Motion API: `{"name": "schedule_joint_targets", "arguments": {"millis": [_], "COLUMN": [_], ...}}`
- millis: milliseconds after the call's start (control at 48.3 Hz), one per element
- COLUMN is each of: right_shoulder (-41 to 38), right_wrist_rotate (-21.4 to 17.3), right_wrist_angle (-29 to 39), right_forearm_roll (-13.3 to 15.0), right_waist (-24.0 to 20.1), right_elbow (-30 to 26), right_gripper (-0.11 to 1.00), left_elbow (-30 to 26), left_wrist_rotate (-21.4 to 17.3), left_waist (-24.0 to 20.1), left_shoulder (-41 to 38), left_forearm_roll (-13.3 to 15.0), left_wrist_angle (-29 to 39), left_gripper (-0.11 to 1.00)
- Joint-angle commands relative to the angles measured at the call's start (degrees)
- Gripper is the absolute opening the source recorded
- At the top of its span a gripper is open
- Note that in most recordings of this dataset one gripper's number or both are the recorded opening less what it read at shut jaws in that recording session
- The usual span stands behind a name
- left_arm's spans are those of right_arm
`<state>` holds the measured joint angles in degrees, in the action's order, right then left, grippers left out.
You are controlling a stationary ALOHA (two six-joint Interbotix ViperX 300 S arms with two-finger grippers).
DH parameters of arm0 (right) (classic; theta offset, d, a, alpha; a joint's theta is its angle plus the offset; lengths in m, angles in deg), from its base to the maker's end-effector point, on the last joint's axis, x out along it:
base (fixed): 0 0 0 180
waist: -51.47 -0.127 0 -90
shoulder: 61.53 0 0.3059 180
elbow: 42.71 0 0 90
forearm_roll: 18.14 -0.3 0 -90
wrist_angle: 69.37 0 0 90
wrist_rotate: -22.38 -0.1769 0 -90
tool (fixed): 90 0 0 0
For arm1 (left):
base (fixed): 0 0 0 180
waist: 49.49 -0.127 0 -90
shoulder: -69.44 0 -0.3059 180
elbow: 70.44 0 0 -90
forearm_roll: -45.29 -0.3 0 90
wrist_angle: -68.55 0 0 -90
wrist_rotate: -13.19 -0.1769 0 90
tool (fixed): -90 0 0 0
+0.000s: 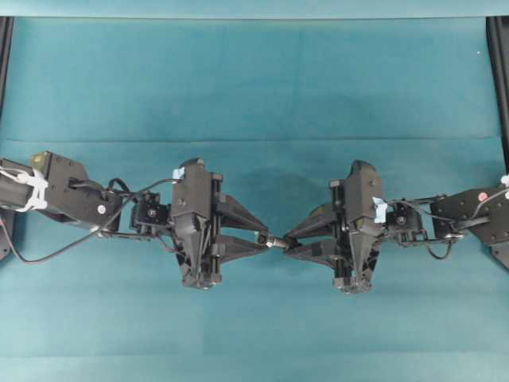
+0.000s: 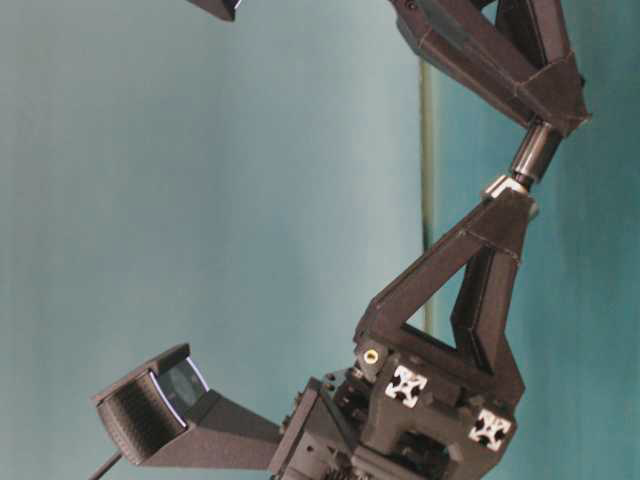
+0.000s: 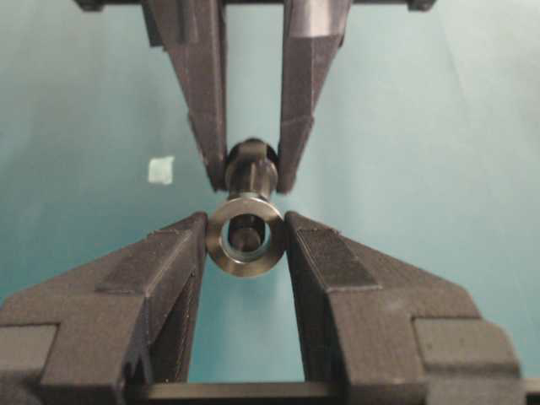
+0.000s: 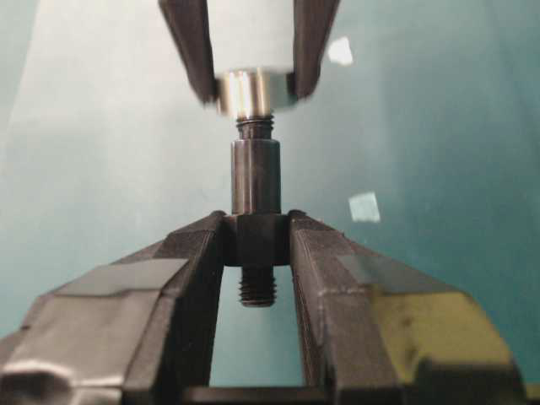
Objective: Insert the washer onto the shaft with both hands.
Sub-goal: 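Push the shaft's threaded end through the washer hole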
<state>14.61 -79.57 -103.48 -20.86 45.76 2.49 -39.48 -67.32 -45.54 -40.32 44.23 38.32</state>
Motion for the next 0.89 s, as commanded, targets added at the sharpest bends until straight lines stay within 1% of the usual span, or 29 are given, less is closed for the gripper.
{"name": "schedule_joint_targets", "arguments": {"millis": [0,559,869], "right_shoulder": [0.3,0.2,0.0], "right_wrist_rotate": [-0.5,-0.4,-0.4], "right_wrist_angle": [-0.8,-0.6,-0.5], "right_forearm_roll": [0.0,0.0,0.0], "right_waist": [-0.1,0.0,0.0], "right_elbow": [-1.0,-1.1,-1.2], "right_gripper": [0.01,0.01,0.0], "left_elbow": [-1.1,-3.1,-3.2], "left_wrist_rotate": [0.1,0.1,0.1], "left_waist": [0.1,0.4,0.6], "left_shoulder": [0.0,-2.2,-2.4], "left_forearm_roll": [-0.1,-0.1,-0.1], "left_wrist_angle": [-0.6,-0.4,-0.3], "left_gripper": [0.38,0.38,0.38]}}
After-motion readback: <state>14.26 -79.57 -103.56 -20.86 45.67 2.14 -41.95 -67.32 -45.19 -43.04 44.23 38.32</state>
